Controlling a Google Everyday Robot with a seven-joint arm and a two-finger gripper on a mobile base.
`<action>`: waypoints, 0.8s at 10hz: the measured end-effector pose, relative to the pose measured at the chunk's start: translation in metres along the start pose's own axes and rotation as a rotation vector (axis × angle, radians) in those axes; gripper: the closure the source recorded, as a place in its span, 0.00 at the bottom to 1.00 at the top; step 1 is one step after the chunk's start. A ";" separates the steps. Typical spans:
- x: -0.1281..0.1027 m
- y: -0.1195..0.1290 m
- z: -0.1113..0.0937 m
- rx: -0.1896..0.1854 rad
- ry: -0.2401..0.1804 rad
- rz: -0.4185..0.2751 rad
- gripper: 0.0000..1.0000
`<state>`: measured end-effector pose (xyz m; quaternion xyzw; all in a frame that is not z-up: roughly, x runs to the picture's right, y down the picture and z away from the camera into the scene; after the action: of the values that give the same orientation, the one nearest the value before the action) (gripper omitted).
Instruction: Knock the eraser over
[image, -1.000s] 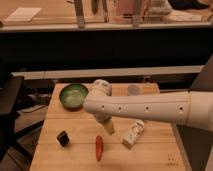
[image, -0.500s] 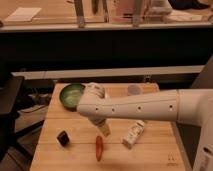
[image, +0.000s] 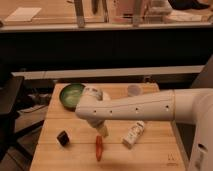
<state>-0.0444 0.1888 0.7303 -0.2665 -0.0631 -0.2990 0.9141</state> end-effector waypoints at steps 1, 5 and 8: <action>-0.002 0.000 0.002 -0.001 -0.001 -0.002 0.32; -0.021 -0.006 0.009 0.009 -0.006 -0.046 0.69; -0.033 -0.010 0.013 0.017 -0.008 -0.076 0.97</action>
<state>-0.0762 0.2058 0.7367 -0.2572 -0.0792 -0.3319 0.9041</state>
